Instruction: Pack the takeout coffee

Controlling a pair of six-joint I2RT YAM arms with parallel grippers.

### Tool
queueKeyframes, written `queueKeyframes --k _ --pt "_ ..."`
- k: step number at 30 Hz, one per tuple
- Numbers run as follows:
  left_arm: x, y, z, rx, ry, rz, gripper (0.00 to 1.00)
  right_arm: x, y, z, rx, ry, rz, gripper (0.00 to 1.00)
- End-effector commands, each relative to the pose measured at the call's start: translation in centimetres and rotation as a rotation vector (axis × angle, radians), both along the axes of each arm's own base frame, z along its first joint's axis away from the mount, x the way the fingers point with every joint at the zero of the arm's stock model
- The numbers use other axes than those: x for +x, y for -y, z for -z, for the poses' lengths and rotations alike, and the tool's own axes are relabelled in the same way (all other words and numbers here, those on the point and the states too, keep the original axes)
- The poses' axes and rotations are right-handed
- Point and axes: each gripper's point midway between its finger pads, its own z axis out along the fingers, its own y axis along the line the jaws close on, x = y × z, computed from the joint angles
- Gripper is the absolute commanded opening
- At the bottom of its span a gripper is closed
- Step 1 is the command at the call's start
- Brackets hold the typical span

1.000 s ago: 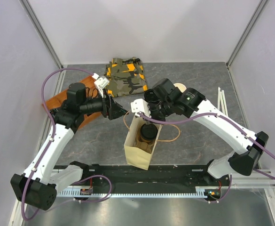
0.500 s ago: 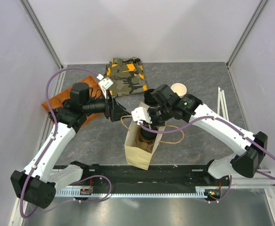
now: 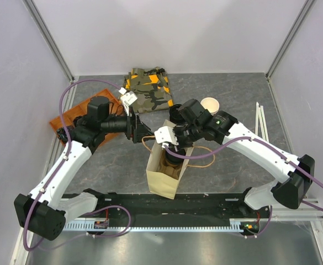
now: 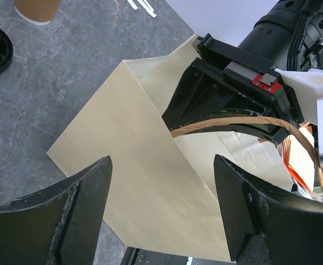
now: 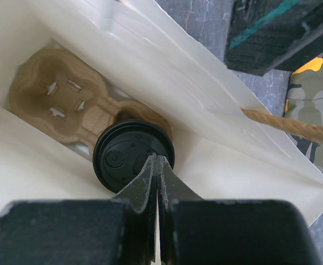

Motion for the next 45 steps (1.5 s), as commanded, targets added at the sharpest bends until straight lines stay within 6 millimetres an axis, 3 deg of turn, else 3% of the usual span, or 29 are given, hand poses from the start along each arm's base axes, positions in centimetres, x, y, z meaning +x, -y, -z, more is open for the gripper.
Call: queueKeyframes --k 1,6,9,14,21,24,30,34,40,45 --pt "1.1 -0.6 -2.1 -0.025 0.032 -0.047 0.82 0.2 0.0 -1.8 0.055 0.024 0.011 0.00" --pt "0.6 -0.8 -3.4 -0.070 0.078 -0.021 0.81 0.4 0.2 -2.8 0.083 0.036 0.026 0.00" --pt "1.1 -2.0 -3.4 -0.062 0.072 -0.083 0.82 0.6 0.1 -3.6 0.112 0.049 0.035 0.00" --pt "2.4 -4.4 -5.6 -0.120 0.052 -0.185 0.86 0.6 0.0 -4.8 0.148 0.070 0.039 0.00" --pt "-2.5 -4.5 -9.5 -0.180 0.228 0.039 0.91 0.1 0.5 -5.1 0.162 0.084 0.028 0.00" --pt "-3.8 -4.2 -10.3 -0.175 0.280 0.104 0.91 -0.3 0.7 -4.7 0.155 0.085 0.009 0.00" --pt "-2.5 -2.4 -10.6 -0.111 0.308 0.089 0.84 -0.9 1.0 -3.5 0.129 0.087 -0.044 0.00" --pt "-2.8 -0.6 -10.1 -0.051 0.347 0.108 0.82 -1.0 0.9 -3.0 0.118 0.092 -0.070 0.00" --pt "-1.6 0.5 -9.2 0.027 0.350 0.077 0.76 -1.1 0.9 -2.6 0.106 0.105 -0.111 0.00" --pt "-0.2 0.3 -8.2 0.102 0.359 -0.005 0.72 -1.3 1.0 -2.3 0.095 0.119 -0.146 0.00"
